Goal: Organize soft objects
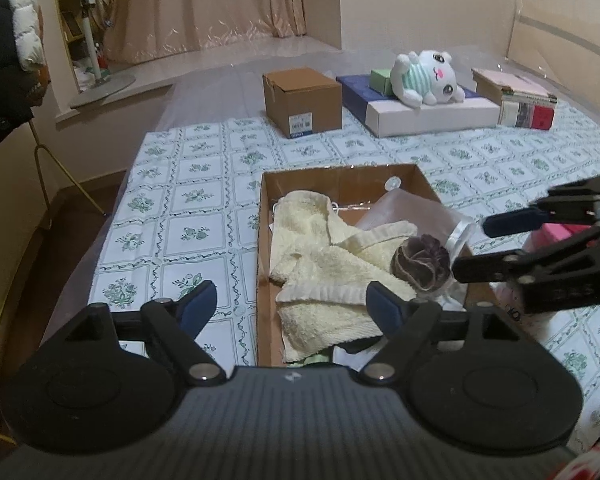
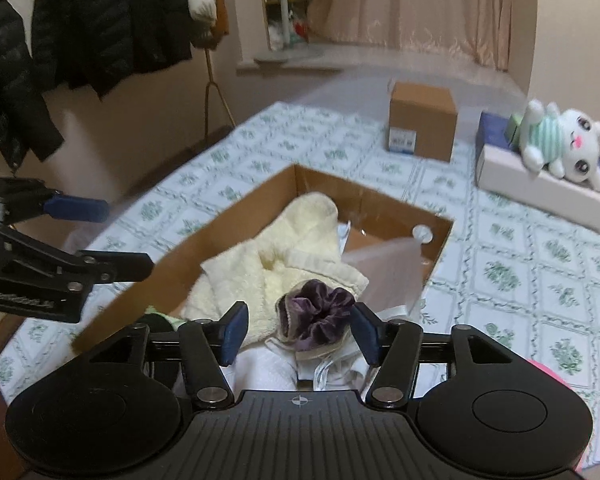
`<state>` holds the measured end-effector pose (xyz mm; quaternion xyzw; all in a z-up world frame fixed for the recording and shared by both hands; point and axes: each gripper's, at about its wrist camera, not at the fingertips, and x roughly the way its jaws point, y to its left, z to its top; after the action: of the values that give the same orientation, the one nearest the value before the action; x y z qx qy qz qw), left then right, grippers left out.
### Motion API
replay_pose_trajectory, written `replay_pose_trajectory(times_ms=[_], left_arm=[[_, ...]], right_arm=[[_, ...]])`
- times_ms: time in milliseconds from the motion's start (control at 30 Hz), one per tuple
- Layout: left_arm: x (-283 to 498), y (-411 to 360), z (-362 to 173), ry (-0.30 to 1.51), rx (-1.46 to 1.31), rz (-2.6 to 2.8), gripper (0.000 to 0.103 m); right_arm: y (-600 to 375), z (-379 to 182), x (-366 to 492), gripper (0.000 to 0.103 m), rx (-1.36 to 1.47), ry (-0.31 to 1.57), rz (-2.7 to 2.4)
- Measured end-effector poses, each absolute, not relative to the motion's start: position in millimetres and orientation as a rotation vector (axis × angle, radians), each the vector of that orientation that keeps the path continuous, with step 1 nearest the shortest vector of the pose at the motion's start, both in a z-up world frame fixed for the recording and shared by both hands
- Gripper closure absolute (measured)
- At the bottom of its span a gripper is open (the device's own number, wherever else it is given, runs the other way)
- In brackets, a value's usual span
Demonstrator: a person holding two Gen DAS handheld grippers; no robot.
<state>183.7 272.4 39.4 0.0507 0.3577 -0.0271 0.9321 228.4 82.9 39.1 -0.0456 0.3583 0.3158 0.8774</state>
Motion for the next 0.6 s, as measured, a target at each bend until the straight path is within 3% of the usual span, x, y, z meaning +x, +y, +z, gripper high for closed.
replay_pose_trajectory(times_ms=[433, 600], left_arm=[[118, 252, 50, 0.683, 0.032, 0.051, 0.001], [90, 244, 54, 0.676, -0.022, 0.076, 0.001]], right_arm=[[35, 66, 145, 0.031, 0.012, 0.708, 0.632], [16, 71, 122, 0.021, 0.059, 0.723, 0.608]])
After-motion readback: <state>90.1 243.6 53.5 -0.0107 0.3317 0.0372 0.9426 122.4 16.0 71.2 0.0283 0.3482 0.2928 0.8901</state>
